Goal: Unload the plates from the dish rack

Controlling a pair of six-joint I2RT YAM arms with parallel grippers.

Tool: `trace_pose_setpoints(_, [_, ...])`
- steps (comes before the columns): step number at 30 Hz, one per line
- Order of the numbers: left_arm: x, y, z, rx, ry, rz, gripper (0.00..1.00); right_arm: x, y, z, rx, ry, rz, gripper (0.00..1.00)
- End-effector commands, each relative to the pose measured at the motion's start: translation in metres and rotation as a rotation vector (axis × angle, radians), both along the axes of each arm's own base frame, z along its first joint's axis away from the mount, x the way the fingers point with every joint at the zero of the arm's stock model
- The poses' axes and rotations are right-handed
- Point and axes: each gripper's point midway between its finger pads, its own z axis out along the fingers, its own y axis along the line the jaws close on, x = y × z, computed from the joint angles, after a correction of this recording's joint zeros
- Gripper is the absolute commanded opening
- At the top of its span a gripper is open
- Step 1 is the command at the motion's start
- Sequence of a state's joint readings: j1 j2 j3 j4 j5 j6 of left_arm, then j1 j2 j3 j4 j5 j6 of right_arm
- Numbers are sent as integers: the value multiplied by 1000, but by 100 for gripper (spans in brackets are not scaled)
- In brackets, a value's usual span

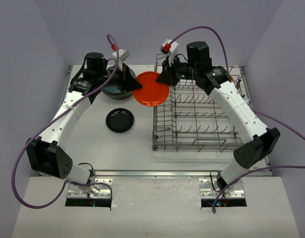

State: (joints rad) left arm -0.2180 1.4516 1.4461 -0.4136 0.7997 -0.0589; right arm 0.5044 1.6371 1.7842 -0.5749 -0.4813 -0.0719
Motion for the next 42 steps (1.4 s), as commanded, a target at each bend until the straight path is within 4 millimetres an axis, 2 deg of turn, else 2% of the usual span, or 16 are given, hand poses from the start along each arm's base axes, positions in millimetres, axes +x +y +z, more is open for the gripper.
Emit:
trace_pose_setpoints(1, [8,13,11,-4,-54,88,0,-5,1,34,64,-62,-34,26])
trace_pose_setpoints(2, [11,19,8,-10,-36,107,0,-1,-5,30,52,-55,-82,45])
trace_pose_setpoints(5, [22,54,-12,-5,36,187,0,11,-33,17,26,-24,-235,88])
trace_pose_setpoints(6, [23,68,-22,10,59,213,0,13,-45,14,30,-6,-275,95])
trace_pose_setpoints(7, [24,79,-32,30,81,235,0,15,-55,12,36,11,-307,97])
trace_pose_setpoints(8, [24,87,-39,49,96,249,0,18,-65,10,46,28,-332,97])
trace_pose_setpoints(10, [19,106,-58,99,123,279,0,29,-98,5,73,76,-430,99])
trace_pose_setpoints(11, [15,109,-68,115,145,277,0,30,-104,5,76,86,-445,99])
trace_pose_setpoints(14, [2,119,-108,166,250,291,0,44,-141,2,94,119,-549,99])
trace_pose_setpoints(17, [-11,122,-150,164,404,299,0,52,-164,-1,106,145,-605,99])
trace_pose_setpoints(20, [-20,117,-172,130,518,284,0,54,-180,-15,105,205,-652,99])
trace_pose_setpoints(24, [-18,127,-193,114,579,328,0,54,-204,-34,159,325,-709,99])
trace_pose_setpoints(28, [-8,145,-199,70,653,395,0,55,-218,-36,194,361,-728,99])
trace_pose_setpoints(31, [2,160,-205,42,696,419,0,55,-219,-35,199,360,-722,99])
trace_pose_setpoints(37, [9,172,-231,73,758,449,0,56,-218,-32,199,351,-713,99])
trace_pose_setpoints(42, [13,175,-243,87,795,459,2,58,-222,-31,191,339,-722,99])
